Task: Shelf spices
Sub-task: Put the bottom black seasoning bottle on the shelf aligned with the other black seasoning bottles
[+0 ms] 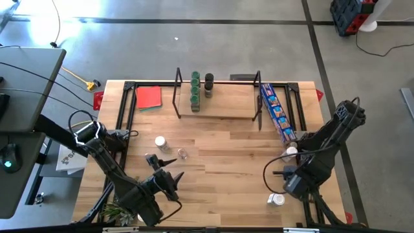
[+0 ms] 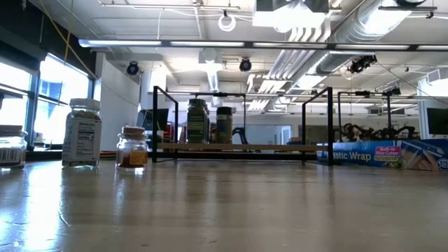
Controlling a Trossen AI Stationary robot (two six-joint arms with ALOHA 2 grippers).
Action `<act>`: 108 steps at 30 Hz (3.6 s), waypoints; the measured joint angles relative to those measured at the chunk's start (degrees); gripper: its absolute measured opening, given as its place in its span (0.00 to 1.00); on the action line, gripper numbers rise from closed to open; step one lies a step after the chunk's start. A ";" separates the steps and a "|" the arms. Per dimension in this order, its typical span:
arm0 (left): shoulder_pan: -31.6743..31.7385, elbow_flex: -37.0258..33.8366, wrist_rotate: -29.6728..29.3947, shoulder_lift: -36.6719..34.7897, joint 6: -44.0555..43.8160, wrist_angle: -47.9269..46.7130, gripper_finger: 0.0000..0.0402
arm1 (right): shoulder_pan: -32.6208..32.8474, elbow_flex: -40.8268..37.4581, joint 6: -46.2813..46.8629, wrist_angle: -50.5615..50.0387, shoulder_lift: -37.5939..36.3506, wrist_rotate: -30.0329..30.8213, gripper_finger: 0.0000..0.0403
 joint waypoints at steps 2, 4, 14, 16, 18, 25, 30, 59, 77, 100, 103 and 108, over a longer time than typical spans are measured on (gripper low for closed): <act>-0.02 0.00 0.76 0.00 -0.02 -0.02 0.67 | 0.34 0.00 0.31 0.01 0.00 1.35 0.67; -0.25 0.00 0.74 0.00 0.01 -0.01 0.67 | 0.68 0.00 0.50 -0.10 0.00 2.54 0.74; -1.11 0.00 0.51 0.00 -0.32 0.18 0.67 | 4.04 -0.02 8.50 2.43 0.00 5.09 0.80; -1.20 0.00 0.50 0.00 -0.46 0.20 0.67 | 4.82 -0.02 9.87 2.80 0.42 5.12 0.80; -1.36 0.00 0.47 0.00 -0.48 0.28 0.67 | 5.75 -0.02 10.57 2.49 1.59 5.90 0.80; -1.55 0.02 -0.20 0.00 -0.46 0.40 0.67 | 7.09 -0.07 9.62 2.43 5.77 6.82 0.80; -1.60 0.02 -0.21 0.00 -0.46 0.40 0.67 | 8.96 -3.62 10.25 4.76 4.23 5.12 0.80; -1.84 0.02 -0.24 0.00 -1.40 0.44 0.67 | 6.67 -13.03 15.39 22.27 0.81 -0.31 0.46; 0.02 0.04 2.01 -0.02 -1.40 0.44 0.67 | -26.90 27.67 -24.50 -1.00 22.44 13.67 0.46; -2.38 0.04 11.56 -0.02 -9.47 -4.37 0.67 | -44.75 64.75 -61.91 10.96 55.79 25.71 0.70; -2.54 0.04 11.50 -0.02 -9.94 -4.46 0.67 | -44.79 66.20 -61.98 9.77 55.20 27.01 0.76; -2.54 0.04 11.07 -0.02 -11.47 -4.17 0.67 | -42.42 63.37 -63.29 6.55 50.50 27.21 0.78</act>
